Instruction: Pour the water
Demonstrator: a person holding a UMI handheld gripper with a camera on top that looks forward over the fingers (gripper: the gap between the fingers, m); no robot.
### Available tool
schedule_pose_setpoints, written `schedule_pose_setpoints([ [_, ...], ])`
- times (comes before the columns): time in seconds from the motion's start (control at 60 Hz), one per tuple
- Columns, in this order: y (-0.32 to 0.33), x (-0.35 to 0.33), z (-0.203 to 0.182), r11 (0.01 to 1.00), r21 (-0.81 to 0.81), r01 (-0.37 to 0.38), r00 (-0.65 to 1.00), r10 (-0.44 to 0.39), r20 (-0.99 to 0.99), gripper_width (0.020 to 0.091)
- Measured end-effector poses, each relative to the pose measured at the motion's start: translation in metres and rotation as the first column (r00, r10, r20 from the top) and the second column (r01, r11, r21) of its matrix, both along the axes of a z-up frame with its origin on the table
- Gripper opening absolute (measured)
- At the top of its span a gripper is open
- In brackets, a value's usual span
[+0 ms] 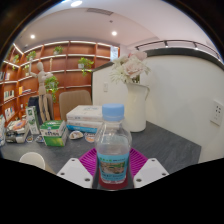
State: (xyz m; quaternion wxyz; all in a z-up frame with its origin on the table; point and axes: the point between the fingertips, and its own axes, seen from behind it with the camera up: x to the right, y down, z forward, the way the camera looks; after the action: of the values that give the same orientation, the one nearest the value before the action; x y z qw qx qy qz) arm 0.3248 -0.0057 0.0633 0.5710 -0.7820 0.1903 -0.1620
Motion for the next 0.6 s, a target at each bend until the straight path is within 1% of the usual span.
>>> schedule_pose_setpoints([
  [0.1,-0.006,0.001,-0.005,1.000,-0.012,0.017,1.000,-0.017,-0.025,0.0464],
  [0.133,-0.005,-0.002,-0.011,1.000,-0.031,0.006,0.999,-0.007,-0.036,0.0484],
  [0.15,-0.006,-0.003,-0.011,0.999,-0.038,0.002,0.999,-0.003,-0.032,0.0508],
  [0.2,-0.011,-0.008,-0.012,0.998,-0.054,-0.015,1.000,0.015,-0.009,0.0612],
  [0.283,-0.022,-0.023,-0.011,0.998,-0.055,-0.039,0.999,0.039,-0.011,0.0811],
  [0.317,-0.028,-0.031,-0.009,0.998,-0.045,-0.050,0.999,0.049,-0.018,0.0860],
  [0.5,-0.079,-0.077,0.016,0.992,-0.026,-0.124,0.992,0.124,0.005,0.0845],
  [0.6,-0.105,-0.108,0.028,0.982,-0.031,-0.186,0.983,0.186,0.001,0.0847],
])
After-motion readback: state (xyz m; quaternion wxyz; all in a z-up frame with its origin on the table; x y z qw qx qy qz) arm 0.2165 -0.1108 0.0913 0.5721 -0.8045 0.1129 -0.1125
